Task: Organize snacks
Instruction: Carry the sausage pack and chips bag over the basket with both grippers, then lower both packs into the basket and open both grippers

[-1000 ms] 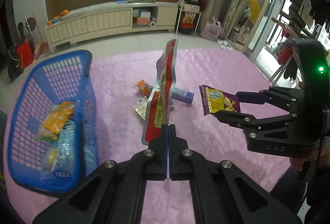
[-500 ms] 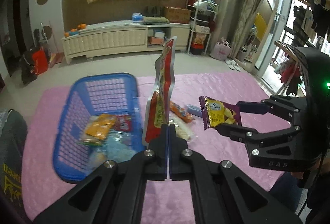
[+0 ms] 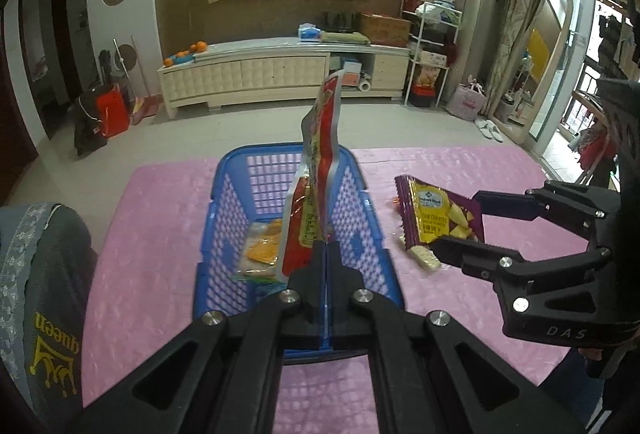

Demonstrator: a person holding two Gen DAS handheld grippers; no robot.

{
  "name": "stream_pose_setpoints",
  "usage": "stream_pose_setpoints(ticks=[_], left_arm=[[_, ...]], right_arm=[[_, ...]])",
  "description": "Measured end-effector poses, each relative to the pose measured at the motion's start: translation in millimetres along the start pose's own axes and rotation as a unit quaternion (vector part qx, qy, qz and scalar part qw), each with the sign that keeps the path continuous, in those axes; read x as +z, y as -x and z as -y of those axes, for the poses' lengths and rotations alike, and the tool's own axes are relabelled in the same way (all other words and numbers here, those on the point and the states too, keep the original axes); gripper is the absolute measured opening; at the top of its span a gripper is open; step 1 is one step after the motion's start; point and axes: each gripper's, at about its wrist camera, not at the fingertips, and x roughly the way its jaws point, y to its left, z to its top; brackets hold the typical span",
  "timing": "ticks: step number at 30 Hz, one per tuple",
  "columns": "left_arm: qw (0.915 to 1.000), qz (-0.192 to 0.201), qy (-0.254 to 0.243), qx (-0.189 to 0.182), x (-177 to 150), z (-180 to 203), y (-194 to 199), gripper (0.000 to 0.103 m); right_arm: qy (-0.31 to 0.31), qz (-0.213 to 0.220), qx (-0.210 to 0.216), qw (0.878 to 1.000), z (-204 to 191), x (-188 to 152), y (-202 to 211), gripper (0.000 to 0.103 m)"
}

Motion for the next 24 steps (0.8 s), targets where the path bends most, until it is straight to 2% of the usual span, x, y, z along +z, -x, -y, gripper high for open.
stream_pose_setpoints(ticks=[8,14,16,17,19,20,21,24], left_arm=[[0.9996,-0.027,0.004,0.004,-0.1,-23.1,-30.3,0.000],[0.9984,-0.055,0.014,-0.007,2.7,-31.5,-58.5,0.000],[0.9975,-0.069,0.002,-0.014,3.2,-29.6,-67.1,0.000],[0.9956,-0.088,-0.030,-0.004,1.0,-21.2,-76.3,0.001],[0.9910,-0.106,-0.072,0.037,-3.6,-9.8,-89.5,0.018],[0.9895,-0.107,-0.083,0.050,-5.1,-5.0,-93.6,0.055],[0.9892,-0.102,-0.090,0.054,-6.5,-1.4,-93.8,0.076],[0.9923,-0.082,-0.089,0.030,-8.0,2.0,-84.2,0.077]], right_arm=[[0.001,-0.006,-0.003,1.000,-10.1,12.2,-30.3,0.063],[-0.008,-0.022,-0.006,1.000,-5.2,14.4,-52.2,0.063],[-0.012,-0.029,-0.005,1.000,-2.4,14.5,-58.1,0.063],[-0.012,-0.030,-0.005,0.999,-2.6,14.5,-59.7,0.063],[-0.015,-0.033,-0.007,0.999,-0.8,11.8,-62.7,0.063],[-0.017,-0.035,-0.007,0.999,-0.7,11.8,-64.2,0.063],[-0.020,-0.039,-0.008,0.999,0.2,10.0,-65.3,0.063],[-0.022,-0.044,-0.011,0.999,0.1,7.8,-63.9,0.063]])
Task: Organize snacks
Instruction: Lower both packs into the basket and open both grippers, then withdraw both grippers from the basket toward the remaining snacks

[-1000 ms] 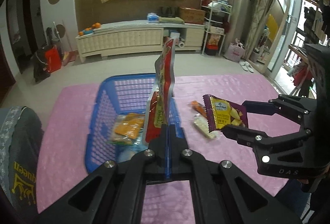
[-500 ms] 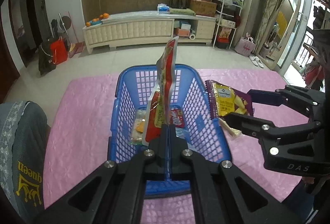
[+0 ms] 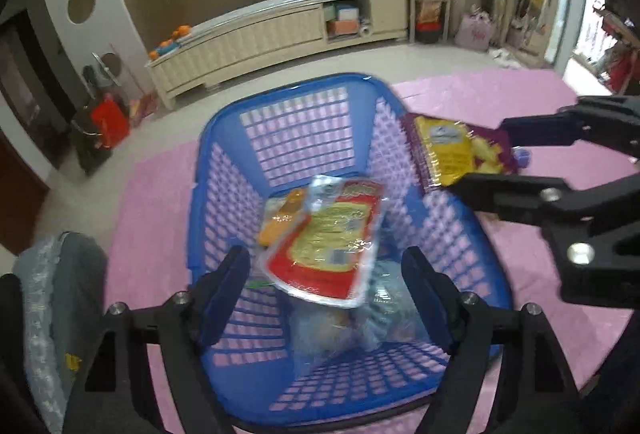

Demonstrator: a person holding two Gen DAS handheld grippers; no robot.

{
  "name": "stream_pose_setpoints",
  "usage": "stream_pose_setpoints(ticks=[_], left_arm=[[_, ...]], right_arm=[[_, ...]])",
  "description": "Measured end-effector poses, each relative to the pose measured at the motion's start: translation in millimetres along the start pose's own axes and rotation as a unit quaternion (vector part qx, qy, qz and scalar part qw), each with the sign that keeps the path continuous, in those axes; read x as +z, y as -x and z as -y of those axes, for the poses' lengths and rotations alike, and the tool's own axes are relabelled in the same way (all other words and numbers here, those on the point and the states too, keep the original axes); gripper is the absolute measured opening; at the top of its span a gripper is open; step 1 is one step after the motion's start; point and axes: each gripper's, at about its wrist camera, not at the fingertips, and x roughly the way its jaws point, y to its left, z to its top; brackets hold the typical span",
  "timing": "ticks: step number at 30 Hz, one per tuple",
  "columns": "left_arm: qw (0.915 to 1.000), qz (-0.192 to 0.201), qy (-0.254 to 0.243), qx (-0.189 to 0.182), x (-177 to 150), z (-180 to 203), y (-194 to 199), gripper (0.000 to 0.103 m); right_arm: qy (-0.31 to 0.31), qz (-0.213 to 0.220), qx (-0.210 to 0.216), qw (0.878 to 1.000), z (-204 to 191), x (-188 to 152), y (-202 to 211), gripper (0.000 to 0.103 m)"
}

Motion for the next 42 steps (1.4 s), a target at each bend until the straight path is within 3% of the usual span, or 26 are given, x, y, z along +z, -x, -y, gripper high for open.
stream_pose_setpoints(ticks=[2,13,21,34,42], left_arm=[[0.9999,0.003,0.010,-0.010,0.5,-4.4,5.8,0.077],[0.9968,0.029,0.074,0.011,-13.2,-45.5,53.1,0.077],[0.9933,0.036,0.107,0.026,-37.1,-81.0,69.8,0.077],[0.9841,0.025,0.174,0.024,-70.1,-133.4,65.6,0.078],[0.9834,0.020,0.179,0.018,-77.0,-137.7,60.3,0.078]], right_arm=[[0.001,0.000,-0.003,1.000,0.6,-0.2,5.3,0.063],[0.014,0.021,-0.009,1.000,-17.6,8.6,38.2,0.063],[0.037,0.012,0.008,0.999,-55.3,16.6,25.6,0.063],[0.120,-0.057,-0.037,0.990,-112.7,25.4,-25.9,0.063],[0.134,-0.098,-0.048,0.985,-126.3,20.5,-44.8,0.064]])
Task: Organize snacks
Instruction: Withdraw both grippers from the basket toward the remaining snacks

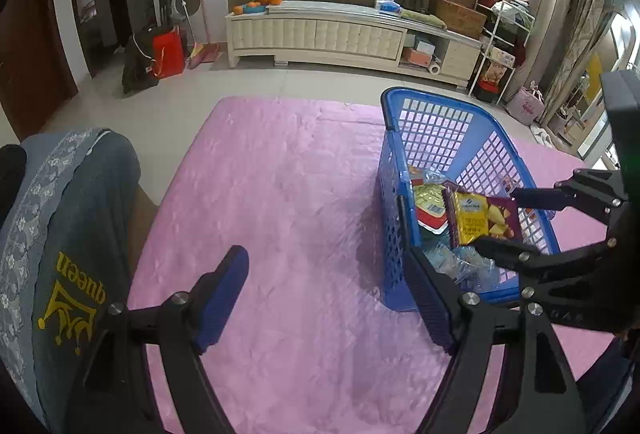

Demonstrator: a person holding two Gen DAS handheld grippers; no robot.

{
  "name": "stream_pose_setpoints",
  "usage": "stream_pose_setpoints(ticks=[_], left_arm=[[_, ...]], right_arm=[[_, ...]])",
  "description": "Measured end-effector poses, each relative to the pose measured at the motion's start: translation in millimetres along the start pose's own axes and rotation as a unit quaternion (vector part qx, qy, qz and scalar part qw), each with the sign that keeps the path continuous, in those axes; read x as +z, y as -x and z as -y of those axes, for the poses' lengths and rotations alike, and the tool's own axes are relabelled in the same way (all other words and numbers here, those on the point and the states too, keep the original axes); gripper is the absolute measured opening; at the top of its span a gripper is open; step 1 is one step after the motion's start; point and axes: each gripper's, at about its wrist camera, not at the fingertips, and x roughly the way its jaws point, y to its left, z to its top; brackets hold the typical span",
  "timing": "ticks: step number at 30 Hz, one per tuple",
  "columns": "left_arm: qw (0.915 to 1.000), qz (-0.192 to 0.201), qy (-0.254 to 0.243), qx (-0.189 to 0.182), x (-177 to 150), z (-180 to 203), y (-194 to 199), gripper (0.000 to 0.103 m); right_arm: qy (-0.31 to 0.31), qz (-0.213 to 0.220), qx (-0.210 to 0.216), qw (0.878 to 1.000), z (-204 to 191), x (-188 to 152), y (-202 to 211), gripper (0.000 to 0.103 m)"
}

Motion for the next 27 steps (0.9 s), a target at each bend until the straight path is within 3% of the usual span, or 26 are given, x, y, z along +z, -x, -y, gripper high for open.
stream_pose_setpoints(ticks=[4,6,10,17,22,27], left_arm=[[0.9999,-0.002,0.011,-0.006,-1.0,-4.6,2.4,0.078],[1.0000,-0.003,0.007,-0.004,-2.1,-4.7,4.1,0.078],[1.0000,0.000,0.002,-0.003,-4.1,-1.3,12.1,0.078],[0.9995,0.024,-0.017,-0.009,3.9,22.6,34.6,0.078],[0.9973,0.054,-0.047,-0.016,8.3,57.0,56.9,0.078],[0.9955,0.065,-0.063,-0.030,18.0,90.4,68.4,0.078]], right_arm=[[0.002,-0.005,0.014,1.000,-5.6,0.8,-2.7,0.073],[-0.012,-0.001,0.035,0.999,-3.1,0.6,0.1,0.084],[-0.036,0.012,0.072,0.997,3.9,-0.7,9.5,0.086],[-0.067,0.045,0.066,0.995,23.3,-11.0,34.6,0.086],[-0.074,0.118,0.044,0.989,42.3,-29.7,77.1,0.086],[-0.092,0.162,0.010,0.982,65.6,-50.2,110.6,0.086]])
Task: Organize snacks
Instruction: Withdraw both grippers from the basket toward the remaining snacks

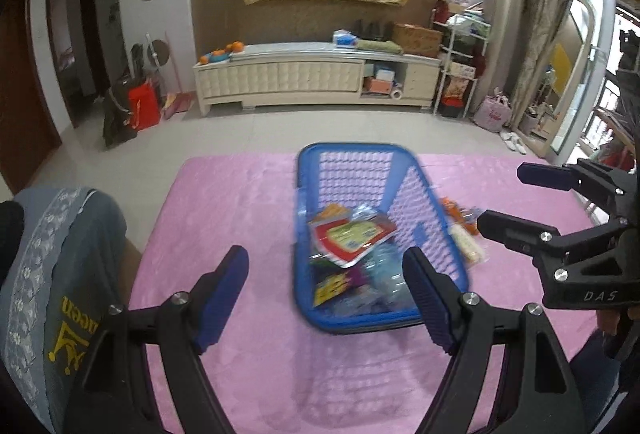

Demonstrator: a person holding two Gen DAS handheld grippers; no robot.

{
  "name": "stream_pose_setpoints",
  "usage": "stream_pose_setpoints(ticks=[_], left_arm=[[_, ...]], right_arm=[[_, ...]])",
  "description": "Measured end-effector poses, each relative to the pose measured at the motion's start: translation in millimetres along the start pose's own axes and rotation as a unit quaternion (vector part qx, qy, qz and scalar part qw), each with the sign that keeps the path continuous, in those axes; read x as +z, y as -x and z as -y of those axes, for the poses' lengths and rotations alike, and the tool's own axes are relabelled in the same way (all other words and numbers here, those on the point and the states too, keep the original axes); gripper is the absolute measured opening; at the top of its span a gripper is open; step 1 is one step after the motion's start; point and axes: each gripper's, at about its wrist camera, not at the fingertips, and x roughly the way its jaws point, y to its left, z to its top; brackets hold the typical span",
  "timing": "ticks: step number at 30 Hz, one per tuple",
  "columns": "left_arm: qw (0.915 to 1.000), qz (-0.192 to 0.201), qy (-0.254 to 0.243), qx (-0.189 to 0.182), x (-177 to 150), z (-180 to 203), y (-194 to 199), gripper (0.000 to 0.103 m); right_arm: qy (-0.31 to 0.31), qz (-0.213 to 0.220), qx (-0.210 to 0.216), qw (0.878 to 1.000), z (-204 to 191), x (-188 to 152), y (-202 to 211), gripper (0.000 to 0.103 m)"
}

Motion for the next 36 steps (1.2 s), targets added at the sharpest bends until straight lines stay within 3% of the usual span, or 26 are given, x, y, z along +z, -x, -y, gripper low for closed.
stream_pose_setpoints(ticks=[7,15,27,31,36], left_arm=[[0.9984,0.030,-0.031,-0.037,21.4,53.8,8.5,0.078],[0.9953,0.029,-0.070,-0.060,29.7,110.0,0.0,0.081],[0.9901,-0.013,-0.117,-0.076,28.5,190.8,-50.6,0.081],[0.9912,-0.024,-0.113,-0.064,26.8,207.3,-80.5,0.081],[0.9908,-0.069,-0.097,-0.065,19.6,223.0,-126.8,0.081]], right_arm=[[-0.042,0.015,-0.029,0.999,47.2,-16.0,34.3,0.086],[-0.085,0.032,-0.067,0.994,94.8,-39.9,63.2,0.086],[-0.147,0.021,-0.096,0.984,163.3,-83.5,67.1,0.086],[-0.166,0.014,-0.122,0.978,185.0,-97.2,56.4,0.086],[-0.192,-0.017,-0.118,0.974,215.3,-115.7,26.4,0.086]])
